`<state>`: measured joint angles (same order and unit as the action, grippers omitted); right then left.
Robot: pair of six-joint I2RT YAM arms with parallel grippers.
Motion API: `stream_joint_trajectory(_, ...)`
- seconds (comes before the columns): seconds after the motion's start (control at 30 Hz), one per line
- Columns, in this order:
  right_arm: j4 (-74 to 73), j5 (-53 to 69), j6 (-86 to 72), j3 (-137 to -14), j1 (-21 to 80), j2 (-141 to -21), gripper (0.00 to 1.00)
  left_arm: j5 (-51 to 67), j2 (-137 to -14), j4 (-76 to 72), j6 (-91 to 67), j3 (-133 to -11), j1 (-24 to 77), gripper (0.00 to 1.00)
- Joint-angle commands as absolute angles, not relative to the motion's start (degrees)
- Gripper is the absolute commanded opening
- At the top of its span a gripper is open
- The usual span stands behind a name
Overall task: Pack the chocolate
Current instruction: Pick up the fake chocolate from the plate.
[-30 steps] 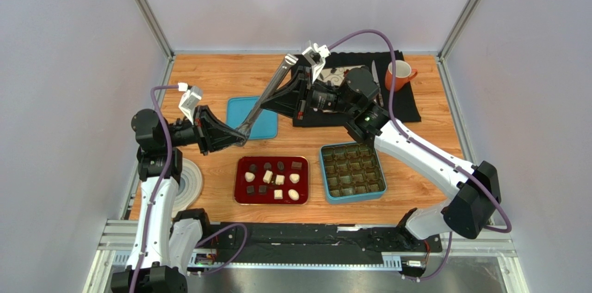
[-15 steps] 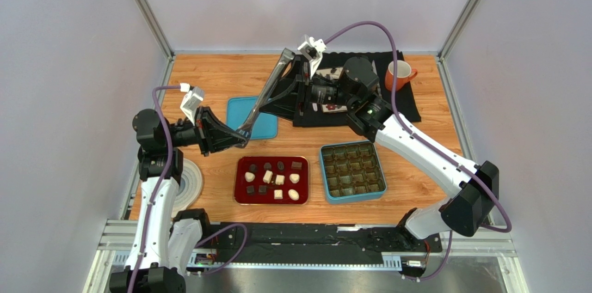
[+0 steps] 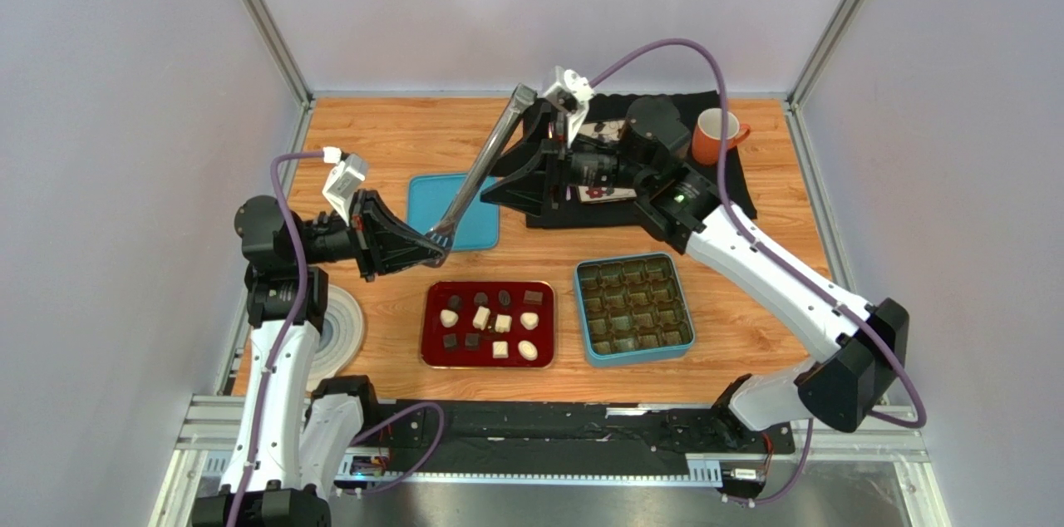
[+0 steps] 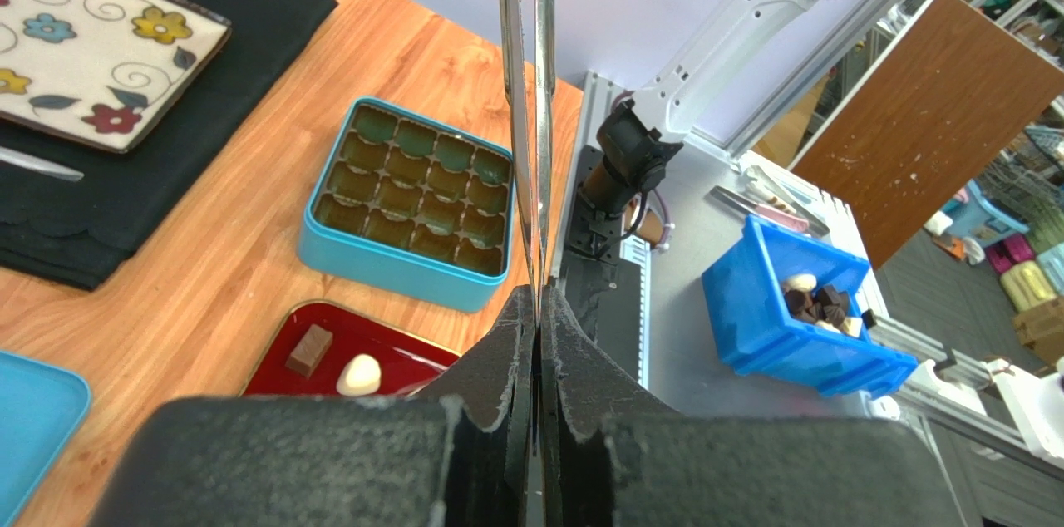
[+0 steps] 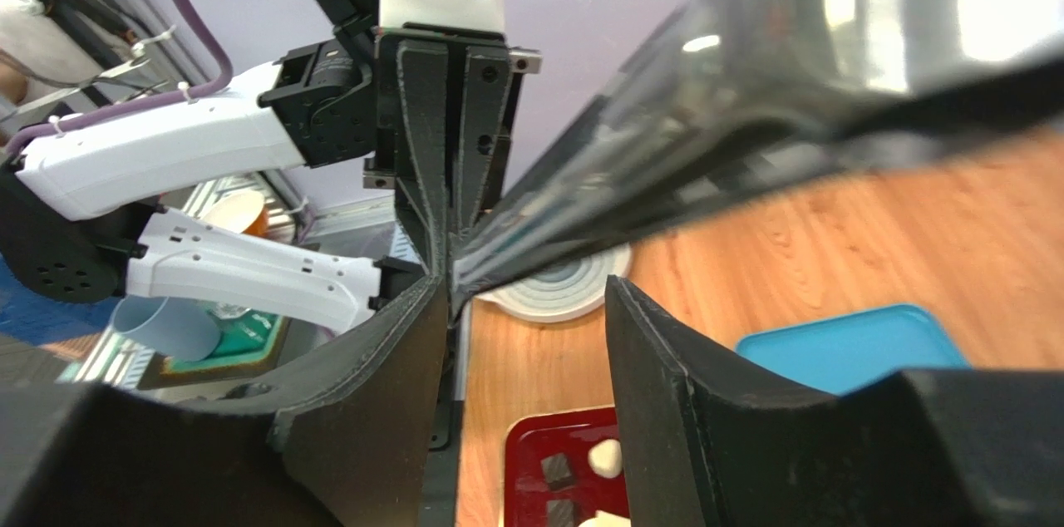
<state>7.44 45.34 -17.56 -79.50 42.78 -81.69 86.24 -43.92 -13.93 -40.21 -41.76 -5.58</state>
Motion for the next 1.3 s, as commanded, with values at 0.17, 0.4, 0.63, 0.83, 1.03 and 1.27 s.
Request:
stream_joint_trajectory(0.17, -19.49, 57.48, 1.74, -92.72, 38.76, -77.69, 0.53, 101.25, -42.28, -14.68, -40.78, -43.33, -2.55, 0.03)
stream_joint_trajectory(0.4, -19.61, 63.1, 1.42, -90.97, 38.85, -79.28, 0.54, 101.25, -41.84, -13.54, -40.52, -43.42, -0.53, 0.03)
stream_joint_trajectory(0.63, -19.34, 62.76, 0.79, -91.76, 38.94, -80.68, 0.54, 101.25, -41.57, -13.45, -40.61, -43.94, -0.18, 0.02)
stream_joint_trajectory(0.83, -18.46, 59.42, 1.05, -91.84, 38.85, -81.12, 0.54, 101.34, -40.78, -13.18, -40.61, -44.56, -0.18, 0.02)
stream_joint_trajectory(1.03, -19.16, 58.62, 0.97, -92.9, 37.71, -82.0, 0.54, 101.25, -39.81, -13.27, -40.78, -44.91, -0.26, 0.01)
stream_joint_trajectory(1.27, -18.29, 58.71, -1.21, -94.21, 37.27, -83.06, 0.55, 101.25, -39.02, -12.75, -40.34, -44.39, -0.18, 0.0)
